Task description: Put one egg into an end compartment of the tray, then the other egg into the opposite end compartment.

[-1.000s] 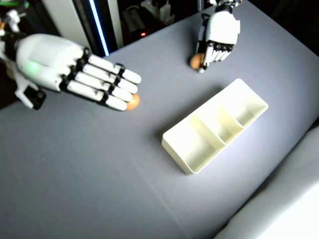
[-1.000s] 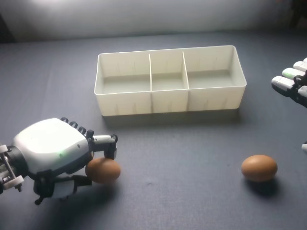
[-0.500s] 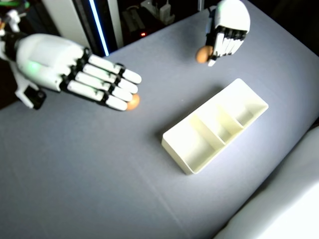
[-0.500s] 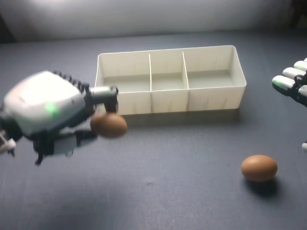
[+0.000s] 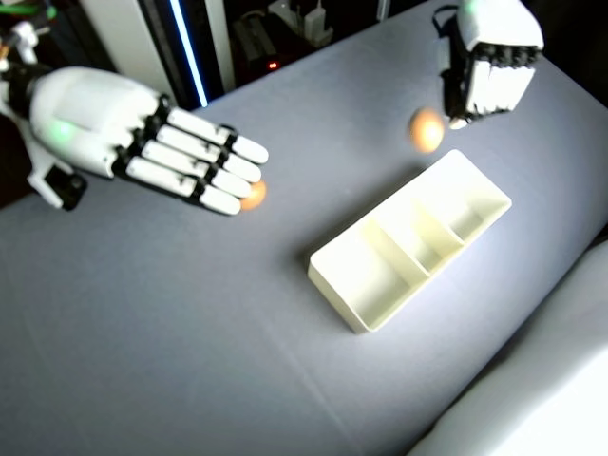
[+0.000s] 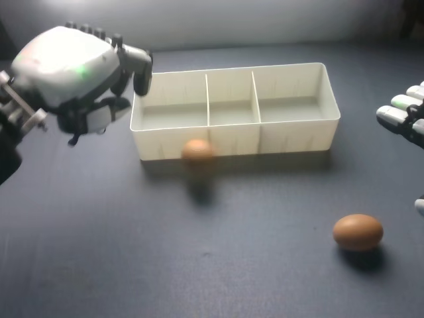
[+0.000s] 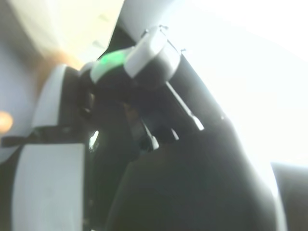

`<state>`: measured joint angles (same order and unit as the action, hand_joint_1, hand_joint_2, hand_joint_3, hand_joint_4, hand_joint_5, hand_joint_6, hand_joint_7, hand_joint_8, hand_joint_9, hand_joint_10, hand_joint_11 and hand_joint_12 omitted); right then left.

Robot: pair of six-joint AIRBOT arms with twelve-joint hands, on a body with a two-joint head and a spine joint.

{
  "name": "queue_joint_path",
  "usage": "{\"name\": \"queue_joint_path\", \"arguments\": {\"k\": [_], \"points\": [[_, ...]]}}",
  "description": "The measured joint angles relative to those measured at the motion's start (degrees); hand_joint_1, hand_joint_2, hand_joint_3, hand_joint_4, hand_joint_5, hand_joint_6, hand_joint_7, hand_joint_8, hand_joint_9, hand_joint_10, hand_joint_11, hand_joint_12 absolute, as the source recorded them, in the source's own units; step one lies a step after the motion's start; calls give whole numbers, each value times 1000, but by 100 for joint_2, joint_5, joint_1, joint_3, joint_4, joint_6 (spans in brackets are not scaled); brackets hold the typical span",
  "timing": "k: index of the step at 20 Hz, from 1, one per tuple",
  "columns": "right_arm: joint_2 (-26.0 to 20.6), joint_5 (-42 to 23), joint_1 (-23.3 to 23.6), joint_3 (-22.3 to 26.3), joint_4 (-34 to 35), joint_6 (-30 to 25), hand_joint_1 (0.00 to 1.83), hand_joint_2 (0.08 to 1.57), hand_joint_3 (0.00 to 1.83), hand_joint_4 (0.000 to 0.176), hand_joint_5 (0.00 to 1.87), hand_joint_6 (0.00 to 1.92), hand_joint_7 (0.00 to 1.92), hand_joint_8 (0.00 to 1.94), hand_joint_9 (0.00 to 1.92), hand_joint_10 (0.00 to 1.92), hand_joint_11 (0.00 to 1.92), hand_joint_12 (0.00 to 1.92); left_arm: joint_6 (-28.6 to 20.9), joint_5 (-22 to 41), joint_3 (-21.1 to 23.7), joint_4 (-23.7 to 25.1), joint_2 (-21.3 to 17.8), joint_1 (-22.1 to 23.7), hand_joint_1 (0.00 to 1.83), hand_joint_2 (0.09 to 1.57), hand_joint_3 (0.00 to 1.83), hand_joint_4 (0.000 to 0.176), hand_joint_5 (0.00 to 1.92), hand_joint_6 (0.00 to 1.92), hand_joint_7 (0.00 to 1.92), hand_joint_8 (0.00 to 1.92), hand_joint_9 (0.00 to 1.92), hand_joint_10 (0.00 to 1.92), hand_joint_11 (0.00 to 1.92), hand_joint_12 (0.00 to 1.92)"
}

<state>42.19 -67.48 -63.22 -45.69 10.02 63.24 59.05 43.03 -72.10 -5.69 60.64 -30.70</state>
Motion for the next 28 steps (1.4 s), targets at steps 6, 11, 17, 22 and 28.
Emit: {"name": "queue_joint_path", "arguments": {"k": [6,11,17,22,28], "points": [[33,-13,-31,-7,15,-26,392,1405,5,0,0,0,0,0,0,0,1,0,48,-667,-376,-162,339,236,1209,1250,0,0,668,1226,822,1539,951,1649,936,1876],[37,-13,-66,-7,42,-28,411,1401,0,0,0,0,0,0,0,0,0,1211,52,-573,-286,-249,251,111,1266,1265,0,0,332,1148,718,1469,651,1643,653,1921],[42,-15,-66,-7,61,-55,438,1393,0,0,0,0,0,0,0,0,0,1921,50,-162,37,-212,72,-190,974,1225,0,0,331,602,468,896,419,1517,431,1921],[46,-20,-94,-7,66,-87,531,1386,0,0,0,0,0,0,0,0,0,1921,50,319,356,-149,-192,-514,1057,1230,1,0,307,689,398,1066,463,1655,508,1921],[46,-22,-96,-7,85,-146,561,1398,0,0,0,0,0,0,0,0,0,1921,-26,986,750,-57,-575,-988,838,1225,3,0,222,570,298,787,233,1299,123,1864]]}}
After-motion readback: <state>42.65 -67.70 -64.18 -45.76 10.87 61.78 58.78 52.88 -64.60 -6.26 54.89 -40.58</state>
